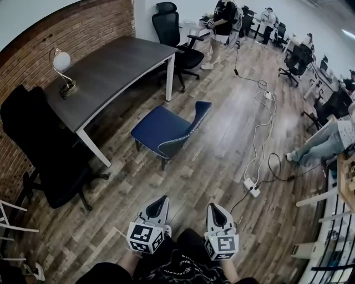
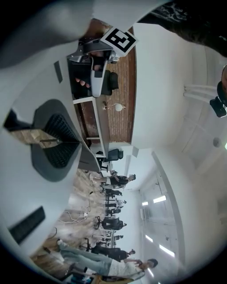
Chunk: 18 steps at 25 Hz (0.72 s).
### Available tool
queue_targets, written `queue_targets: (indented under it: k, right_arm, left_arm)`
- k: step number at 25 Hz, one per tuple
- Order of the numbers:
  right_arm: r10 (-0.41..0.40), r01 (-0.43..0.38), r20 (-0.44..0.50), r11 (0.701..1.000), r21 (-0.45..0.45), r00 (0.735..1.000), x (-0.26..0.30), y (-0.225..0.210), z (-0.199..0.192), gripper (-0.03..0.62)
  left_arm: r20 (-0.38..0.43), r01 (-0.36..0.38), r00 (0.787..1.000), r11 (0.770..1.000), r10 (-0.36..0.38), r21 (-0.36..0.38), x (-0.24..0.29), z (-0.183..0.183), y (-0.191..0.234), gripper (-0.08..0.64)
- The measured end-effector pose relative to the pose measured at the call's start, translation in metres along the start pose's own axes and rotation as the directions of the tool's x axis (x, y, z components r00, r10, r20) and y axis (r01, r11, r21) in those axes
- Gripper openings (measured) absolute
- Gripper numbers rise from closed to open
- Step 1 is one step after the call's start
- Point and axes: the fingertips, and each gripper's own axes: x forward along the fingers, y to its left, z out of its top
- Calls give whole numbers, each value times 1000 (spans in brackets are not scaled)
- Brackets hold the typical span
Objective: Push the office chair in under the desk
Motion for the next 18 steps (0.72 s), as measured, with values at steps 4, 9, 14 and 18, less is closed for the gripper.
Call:
queue_targets:
  k: [4, 9, 14, 18]
  right_arm:
    - [11, -11, -32, 1000, 3, 999, 8, -6, -7, 5]
    - [31, -31, -39, 1000, -2, 999, 28, -26, -11, 5]
    - [58, -58, -34, 998, -10, 998, 61, -59, 3, 5]
    - [90, -91, -34, 996, -22, 995, 89, -84, 14, 5]
  left_arm:
    - [-15, -10, 1000, 1000, 10, -6, 12, -2, 5, 8]
    - [-18, -21, 1000, 1000, 22, 13, 41, -1, 3, 8]
    - [-19, -57, 998, 998, 57, 23, 74, 10, 4, 8]
    - [-24, -97, 995, 995, 97, 15, 102, 18, 6, 8]
